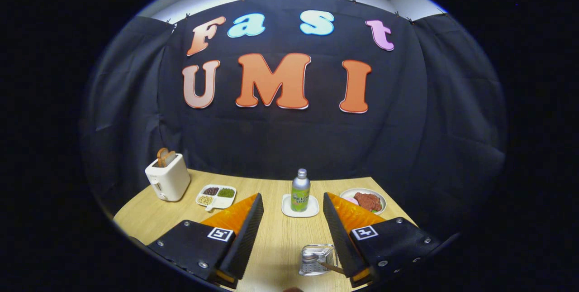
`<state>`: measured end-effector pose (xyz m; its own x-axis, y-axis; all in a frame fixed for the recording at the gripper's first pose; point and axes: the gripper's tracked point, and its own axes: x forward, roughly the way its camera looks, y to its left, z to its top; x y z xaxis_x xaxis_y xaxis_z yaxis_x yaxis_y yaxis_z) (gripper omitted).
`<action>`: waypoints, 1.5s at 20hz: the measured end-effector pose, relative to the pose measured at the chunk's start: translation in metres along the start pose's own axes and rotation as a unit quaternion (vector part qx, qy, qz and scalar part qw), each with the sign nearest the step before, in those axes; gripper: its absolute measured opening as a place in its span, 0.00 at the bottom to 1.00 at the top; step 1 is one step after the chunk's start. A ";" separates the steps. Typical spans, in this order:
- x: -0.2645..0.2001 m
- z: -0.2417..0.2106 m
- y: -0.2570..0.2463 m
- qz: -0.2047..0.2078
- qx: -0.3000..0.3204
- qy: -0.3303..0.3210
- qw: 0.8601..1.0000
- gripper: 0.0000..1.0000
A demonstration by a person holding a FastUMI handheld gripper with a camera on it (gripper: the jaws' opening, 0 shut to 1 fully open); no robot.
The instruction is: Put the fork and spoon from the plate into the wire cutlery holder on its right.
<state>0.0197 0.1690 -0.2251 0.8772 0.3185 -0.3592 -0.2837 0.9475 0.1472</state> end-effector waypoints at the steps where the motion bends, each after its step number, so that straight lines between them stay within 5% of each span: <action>1: 0.000 0.007 0.007 0.004 -0.002 -0.014 1.000 0.83; 13: 0.000 -0.005 0.135 0.038 0.012 -0.046 0.998 0.88; 19: 0.003 -0.094 0.211 0.090 -0.010 0.085 0.992 0.89; 24: 0.003 -0.169 0.239 0.089 -0.018 0.182 0.979 0.95; 30: -0.015 -0.247 0.253 0.093 -0.034 0.308 0.946 0.94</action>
<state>-0.1605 0.4109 -0.4103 0.4239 0.4162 -0.8044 -0.4533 0.8664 0.2094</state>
